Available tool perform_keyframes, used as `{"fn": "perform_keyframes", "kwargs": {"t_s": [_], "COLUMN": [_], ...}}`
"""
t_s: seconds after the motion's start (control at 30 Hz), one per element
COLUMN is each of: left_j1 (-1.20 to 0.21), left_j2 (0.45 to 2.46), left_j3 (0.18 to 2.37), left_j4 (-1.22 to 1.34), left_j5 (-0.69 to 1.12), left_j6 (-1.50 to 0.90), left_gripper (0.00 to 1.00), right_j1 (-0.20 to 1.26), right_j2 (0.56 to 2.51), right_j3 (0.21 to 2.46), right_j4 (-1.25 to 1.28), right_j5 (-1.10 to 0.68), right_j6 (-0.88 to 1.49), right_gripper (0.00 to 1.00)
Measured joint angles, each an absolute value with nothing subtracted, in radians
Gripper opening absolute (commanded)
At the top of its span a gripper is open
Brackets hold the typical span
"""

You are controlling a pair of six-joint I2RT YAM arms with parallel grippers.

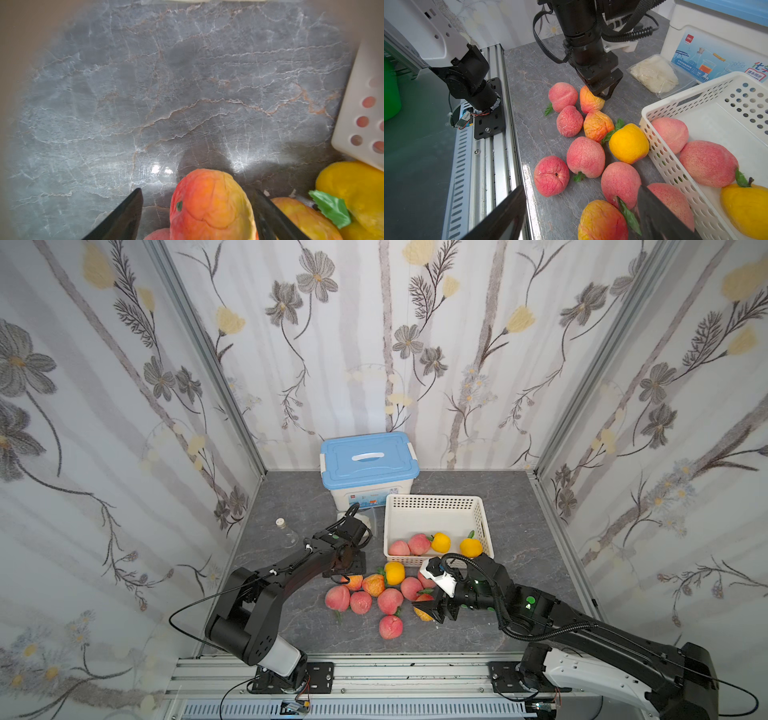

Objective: Put the peaches into the basket
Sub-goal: Pick up the peach from the center of the board.

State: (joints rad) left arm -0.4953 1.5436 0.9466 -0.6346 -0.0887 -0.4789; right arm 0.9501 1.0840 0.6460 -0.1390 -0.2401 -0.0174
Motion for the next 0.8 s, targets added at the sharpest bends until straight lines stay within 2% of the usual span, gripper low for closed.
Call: {"fn": "perform_keyframes", "kwargs": {"t_s": [0.17,0.43,0.67,0.8], "left_j1": [-0.495,-0.496,-0.498,-0.498], "left_j2": [1.565,1.568,1.575,1.574], "left_j3": [0.947,0.922,0.920,0.933], "left_j4": [-0.624,-0.613,-0.601,-0.601], "left_j5": [-0.082,-0.077,-0.075,-0.074], "left_j6": [-0.485,-0.499,-0.503,-0.503], "left_gripper": [0.77,0.76,0.62,0.58], "right_j1": [0.956,0.957,0.957,0.957], "right_j2": [1.089,1.093,1.100,1.102], "right_j3": [0.648,0.648,0.653,0.654], "right_j4": [-0.141,-0.141,-0.142,-0.142], "right_j5": [-0.236,-0.228,-0.213,-0.205], "right_j6": [-0.024,-0.024,-0.024,-0.024], "right_gripper": [0.84,0.83,0.83,0.82]}}
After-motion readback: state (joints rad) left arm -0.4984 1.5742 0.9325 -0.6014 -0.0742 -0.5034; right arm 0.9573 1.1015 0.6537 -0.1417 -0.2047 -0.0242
